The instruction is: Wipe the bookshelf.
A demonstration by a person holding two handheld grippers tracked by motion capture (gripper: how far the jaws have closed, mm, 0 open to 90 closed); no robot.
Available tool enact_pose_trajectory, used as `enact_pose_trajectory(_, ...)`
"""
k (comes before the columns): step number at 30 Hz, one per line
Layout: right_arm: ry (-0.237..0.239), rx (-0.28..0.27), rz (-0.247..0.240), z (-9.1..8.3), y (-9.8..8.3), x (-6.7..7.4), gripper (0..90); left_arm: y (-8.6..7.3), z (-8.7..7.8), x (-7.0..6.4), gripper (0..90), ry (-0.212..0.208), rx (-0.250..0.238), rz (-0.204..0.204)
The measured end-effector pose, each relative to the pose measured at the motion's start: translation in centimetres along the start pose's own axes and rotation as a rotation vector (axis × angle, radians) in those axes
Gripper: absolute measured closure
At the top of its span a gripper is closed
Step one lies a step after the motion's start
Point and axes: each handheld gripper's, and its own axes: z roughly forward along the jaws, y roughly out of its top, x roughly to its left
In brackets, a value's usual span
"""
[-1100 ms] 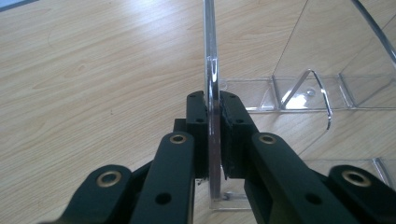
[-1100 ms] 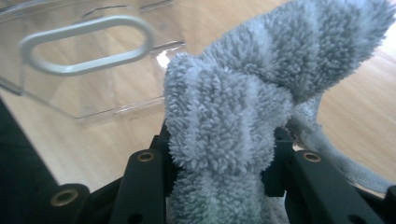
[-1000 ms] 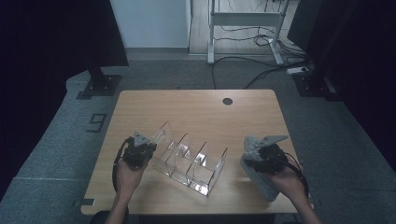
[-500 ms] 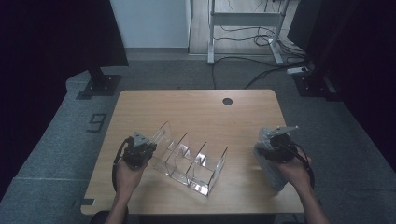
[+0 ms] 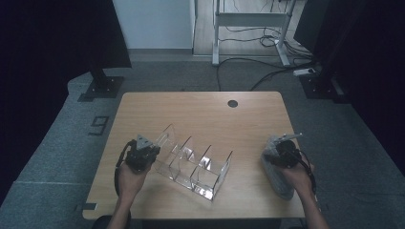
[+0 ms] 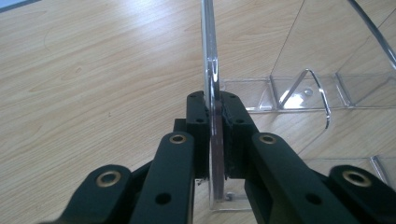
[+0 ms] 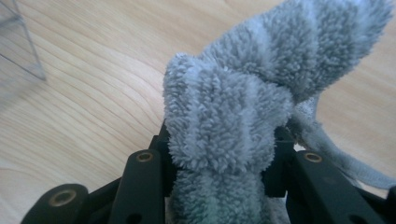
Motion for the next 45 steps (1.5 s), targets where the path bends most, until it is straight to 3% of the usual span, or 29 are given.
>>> enact_pose_trajectory(5, -0.006, 0.045, 0.017, 1.8, -1.5, -0.8, 58.8, 0.0, 0.0, 0.0, 83.4, 0.000, 0.000, 0.003)
enact_pose_trajectory(12, 0.011, 0.032, 0.042, 2.0, -2.2, -1.4, 52.9, 0.0, 0.0, 0.1, 80.9, 0.000, -0.001, 0.011)
enact_pose_trajectory(19, 0.015, 0.009, 0.054, 1.6, -2.2, -1.4, 40.2, 0.0, -0.8, 0.7, 61.9, 0.025, -0.031, 0.015)
enact_pose_trajectory(29, 0.052, -0.072, 0.059, -0.2, -1.5, -1.3, 26.7, 0.1, -2.9, 1.6, 28.4, -0.050, -0.074, 0.000)
enact_pose_trajectory(31, 0.078, -0.088, 0.064, -0.7, -1.3, -1.2, 24.2, -0.2, -3.4, 1.7, 25.4, -0.061, -0.081, -0.001)
enact_pose_trajectory(37, 0.095, -0.142, 0.048, -1.9, -0.8, -0.7, 14.5, -1.3, -4.5, 2.5, 14.7, -0.097, -0.094, -0.038)
enact_pose_trajectory(45, 0.093, -0.203, -0.023, -3.2, 0.0, 0.3, 5.8, -2.7, -3.8, 2.4, 8.0, -0.126, -0.053, 0.004)
